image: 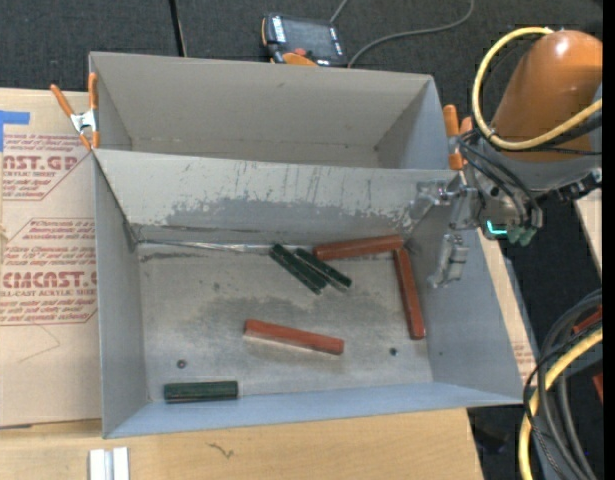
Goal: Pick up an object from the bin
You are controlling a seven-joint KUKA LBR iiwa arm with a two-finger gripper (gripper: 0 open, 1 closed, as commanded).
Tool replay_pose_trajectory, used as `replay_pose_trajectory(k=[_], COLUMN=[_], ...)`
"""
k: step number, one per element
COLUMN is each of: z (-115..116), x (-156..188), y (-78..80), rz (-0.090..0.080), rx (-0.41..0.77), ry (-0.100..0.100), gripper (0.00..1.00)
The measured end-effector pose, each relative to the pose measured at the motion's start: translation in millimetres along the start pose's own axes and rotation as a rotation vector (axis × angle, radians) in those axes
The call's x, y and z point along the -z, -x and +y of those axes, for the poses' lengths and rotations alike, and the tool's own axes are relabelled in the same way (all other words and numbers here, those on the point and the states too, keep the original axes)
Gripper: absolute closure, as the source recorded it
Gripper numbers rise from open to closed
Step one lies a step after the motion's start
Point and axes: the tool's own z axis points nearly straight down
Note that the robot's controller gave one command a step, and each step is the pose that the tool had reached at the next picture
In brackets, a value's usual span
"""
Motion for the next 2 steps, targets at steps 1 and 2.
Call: replay_pose_trajectory(k=[1, 2], z=[36, 147], x=[-127, -158], y=[-16.7, -52.8], rz=[0.001, -0.002], rx=[0.179, 0.179], ry=[0.002, 0.005], gripper=[0.0, 0.0])
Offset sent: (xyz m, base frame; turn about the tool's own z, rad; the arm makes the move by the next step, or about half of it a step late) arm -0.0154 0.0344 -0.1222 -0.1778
